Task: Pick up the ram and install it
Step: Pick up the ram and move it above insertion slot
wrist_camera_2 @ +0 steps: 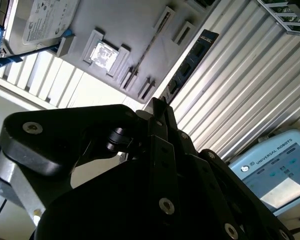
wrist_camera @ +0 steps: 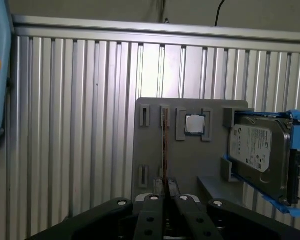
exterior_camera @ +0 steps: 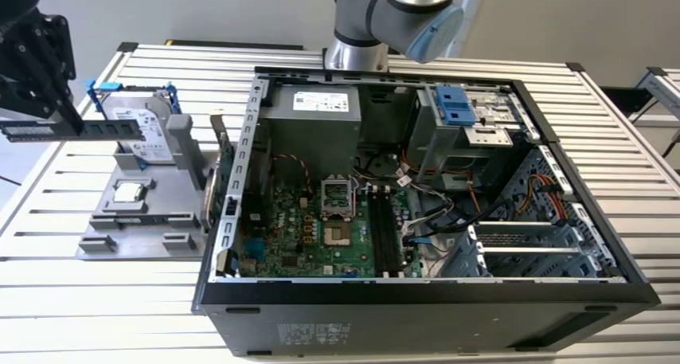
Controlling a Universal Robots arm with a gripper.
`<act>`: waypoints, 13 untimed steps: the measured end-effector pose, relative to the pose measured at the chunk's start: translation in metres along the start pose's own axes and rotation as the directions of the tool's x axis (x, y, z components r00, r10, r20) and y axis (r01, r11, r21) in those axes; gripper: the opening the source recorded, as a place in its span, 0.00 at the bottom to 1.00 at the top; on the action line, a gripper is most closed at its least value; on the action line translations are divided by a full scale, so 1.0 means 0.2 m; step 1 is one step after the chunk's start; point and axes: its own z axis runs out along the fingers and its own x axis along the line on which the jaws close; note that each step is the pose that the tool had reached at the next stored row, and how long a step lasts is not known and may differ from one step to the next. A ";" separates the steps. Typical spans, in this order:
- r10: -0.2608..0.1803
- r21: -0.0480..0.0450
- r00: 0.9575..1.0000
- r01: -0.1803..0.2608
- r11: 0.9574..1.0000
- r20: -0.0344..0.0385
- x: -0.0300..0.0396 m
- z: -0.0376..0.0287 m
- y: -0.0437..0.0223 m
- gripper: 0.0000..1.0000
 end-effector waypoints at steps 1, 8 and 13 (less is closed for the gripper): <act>0.000 0.000 1.000 0.000 1.000 0.000 0.000 0.000 0.000 0.00; 0.000 0.000 1.000 0.000 1.000 -0.001 0.000 -0.001 -0.005 0.00; 0.000 0.000 1.000 0.000 1.000 -0.001 0.001 0.000 -0.022 0.00</act>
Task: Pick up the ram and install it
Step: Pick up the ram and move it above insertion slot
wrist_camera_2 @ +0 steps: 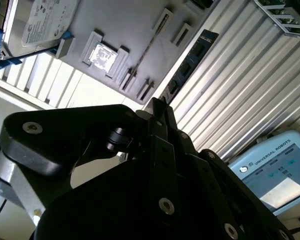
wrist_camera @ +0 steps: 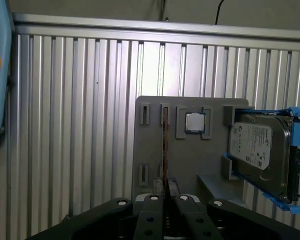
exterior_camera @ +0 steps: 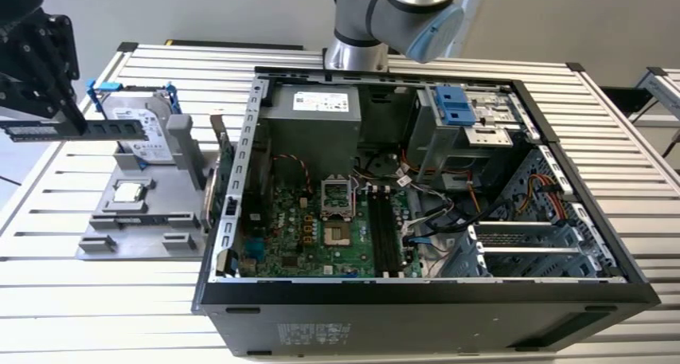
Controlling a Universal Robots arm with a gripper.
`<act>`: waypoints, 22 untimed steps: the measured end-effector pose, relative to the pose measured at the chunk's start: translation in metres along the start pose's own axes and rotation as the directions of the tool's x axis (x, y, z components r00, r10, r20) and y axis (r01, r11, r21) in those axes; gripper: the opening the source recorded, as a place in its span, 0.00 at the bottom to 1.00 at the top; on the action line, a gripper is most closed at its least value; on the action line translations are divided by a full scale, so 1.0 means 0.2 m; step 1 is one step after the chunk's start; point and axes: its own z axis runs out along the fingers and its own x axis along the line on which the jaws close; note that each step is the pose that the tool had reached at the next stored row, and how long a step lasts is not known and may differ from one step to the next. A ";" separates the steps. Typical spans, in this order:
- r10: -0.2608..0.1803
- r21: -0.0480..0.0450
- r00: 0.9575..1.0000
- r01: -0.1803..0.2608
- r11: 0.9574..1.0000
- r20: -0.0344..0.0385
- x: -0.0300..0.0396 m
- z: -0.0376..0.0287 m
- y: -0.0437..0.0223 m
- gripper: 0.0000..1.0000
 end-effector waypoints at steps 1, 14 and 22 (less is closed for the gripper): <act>0.000 0.000 1.000 0.000 1.000 0.000 0.000 0.000 -0.005 0.00; 0.000 0.000 1.000 0.000 1.000 0.000 0.003 0.000 -0.083 0.00; 0.000 0.000 1.000 0.000 1.000 0.000 0.005 0.001 -0.133 0.00</act>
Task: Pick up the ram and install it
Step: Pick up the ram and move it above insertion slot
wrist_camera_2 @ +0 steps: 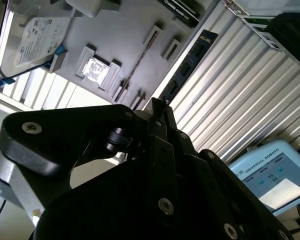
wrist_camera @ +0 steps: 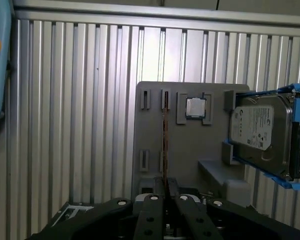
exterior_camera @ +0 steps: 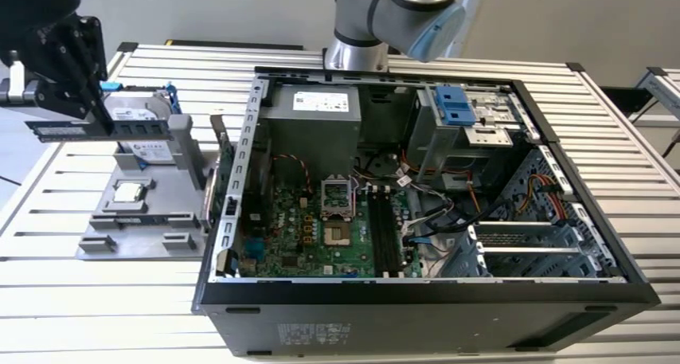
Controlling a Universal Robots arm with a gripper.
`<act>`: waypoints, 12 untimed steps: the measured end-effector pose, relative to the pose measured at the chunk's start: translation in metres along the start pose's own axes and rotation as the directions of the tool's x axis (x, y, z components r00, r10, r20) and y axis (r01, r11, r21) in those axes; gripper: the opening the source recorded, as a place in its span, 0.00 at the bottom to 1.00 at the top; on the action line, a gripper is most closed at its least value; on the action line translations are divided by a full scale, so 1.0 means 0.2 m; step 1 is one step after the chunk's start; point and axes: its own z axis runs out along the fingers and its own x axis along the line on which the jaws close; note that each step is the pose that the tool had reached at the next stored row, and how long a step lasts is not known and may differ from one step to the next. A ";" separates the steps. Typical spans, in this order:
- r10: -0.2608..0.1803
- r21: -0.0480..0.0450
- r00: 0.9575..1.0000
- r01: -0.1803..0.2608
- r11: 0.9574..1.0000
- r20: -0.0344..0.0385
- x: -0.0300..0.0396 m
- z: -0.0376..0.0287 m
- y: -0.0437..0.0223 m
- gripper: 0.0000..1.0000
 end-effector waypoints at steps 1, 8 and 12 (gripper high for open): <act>0.000 0.000 1.000 0.000 1.000 0.000 0.000 0.000 -0.006 0.00; 0.000 0.000 1.000 0.000 1.000 0.000 0.002 0.000 -0.044 0.00; 0.000 0.000 1.000 0.000 1.000 0.000 0.003 0.000 -0.066 0.00</act>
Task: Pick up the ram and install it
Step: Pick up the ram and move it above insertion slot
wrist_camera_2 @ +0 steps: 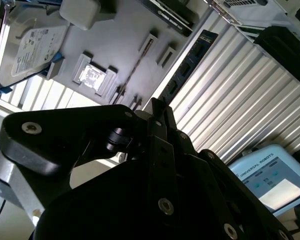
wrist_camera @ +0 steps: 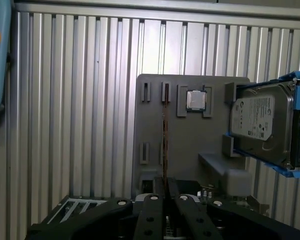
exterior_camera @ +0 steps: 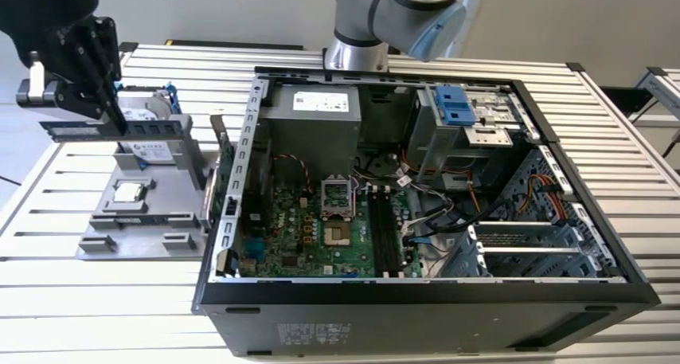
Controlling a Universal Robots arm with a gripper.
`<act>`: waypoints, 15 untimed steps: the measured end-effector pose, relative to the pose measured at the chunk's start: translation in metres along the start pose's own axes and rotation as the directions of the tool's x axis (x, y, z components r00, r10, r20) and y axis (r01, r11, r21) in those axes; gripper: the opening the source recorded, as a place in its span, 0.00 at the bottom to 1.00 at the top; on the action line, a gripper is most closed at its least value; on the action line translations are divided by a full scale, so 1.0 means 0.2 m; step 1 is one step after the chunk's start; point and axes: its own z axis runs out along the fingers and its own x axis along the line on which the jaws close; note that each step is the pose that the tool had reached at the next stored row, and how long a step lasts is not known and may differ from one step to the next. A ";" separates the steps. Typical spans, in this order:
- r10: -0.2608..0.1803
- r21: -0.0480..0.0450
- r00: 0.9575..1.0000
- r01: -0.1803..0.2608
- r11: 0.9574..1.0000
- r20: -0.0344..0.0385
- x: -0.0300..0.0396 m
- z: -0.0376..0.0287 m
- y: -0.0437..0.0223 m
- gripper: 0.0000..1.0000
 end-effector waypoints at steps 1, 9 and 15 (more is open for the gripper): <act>0.000 0.000 1.000 0.000 1.000 0.000 0.000 0.000 -0.006 0.00; 0.000 0.000 1.000 0.000 1.000 0.000 0.002 0.000 -0.052 0.00; 0.000 0.000 1.000 0.000 1.000 0.000 0.004 0.000 -0.092 0.00</act>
